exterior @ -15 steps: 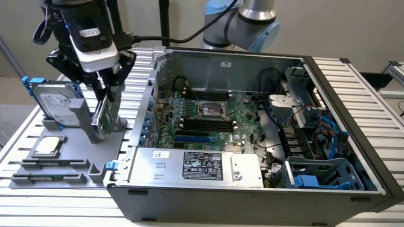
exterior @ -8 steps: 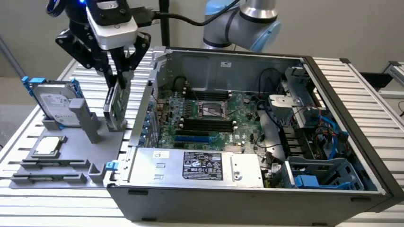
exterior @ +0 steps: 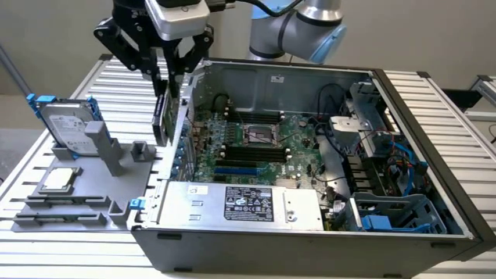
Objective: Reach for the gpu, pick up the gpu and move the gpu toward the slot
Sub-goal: 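Pick up the gpu and move the gpu toward the slot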
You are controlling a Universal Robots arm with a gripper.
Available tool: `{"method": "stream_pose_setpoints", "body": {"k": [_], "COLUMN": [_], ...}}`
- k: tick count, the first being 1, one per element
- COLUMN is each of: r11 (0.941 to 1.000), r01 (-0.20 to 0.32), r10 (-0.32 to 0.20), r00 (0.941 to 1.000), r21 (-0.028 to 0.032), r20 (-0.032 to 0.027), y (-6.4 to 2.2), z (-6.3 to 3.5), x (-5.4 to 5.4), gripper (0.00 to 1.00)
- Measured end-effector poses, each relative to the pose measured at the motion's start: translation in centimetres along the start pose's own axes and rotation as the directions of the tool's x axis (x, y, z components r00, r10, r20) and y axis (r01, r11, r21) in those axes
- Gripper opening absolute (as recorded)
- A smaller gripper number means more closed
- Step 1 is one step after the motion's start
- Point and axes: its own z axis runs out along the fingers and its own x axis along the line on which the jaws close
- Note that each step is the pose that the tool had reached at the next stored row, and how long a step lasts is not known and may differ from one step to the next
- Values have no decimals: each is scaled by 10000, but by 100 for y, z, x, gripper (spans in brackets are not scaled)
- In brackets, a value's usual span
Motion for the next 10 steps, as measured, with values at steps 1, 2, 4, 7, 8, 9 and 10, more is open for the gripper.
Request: {"method": "stream_pose_setpoints", "body": {"k": [1,2,4,7,8,9,10], "r11": [10000,10000,10000,10000,10000,10000,10000], "r01": [-1,0,1,0,1,0,0], "r10": [1,0,-1,0,-1,0,0], "r00": [10000,10000,10000,10000,10000,10000,10000], "r21": [-9,-20,-37,-48,-49,-49,-50], "r20": [0,1,2,2,0,1,1], "y": [-2,-4,-7,-9,-10,-9,-8], "z": [-1,-2,-4,-6,-7,-8,-8], "x": [-45,-90,-180,-318,-364,-408,-455], "gripper": [26,26,26,26,26,26,26]}}
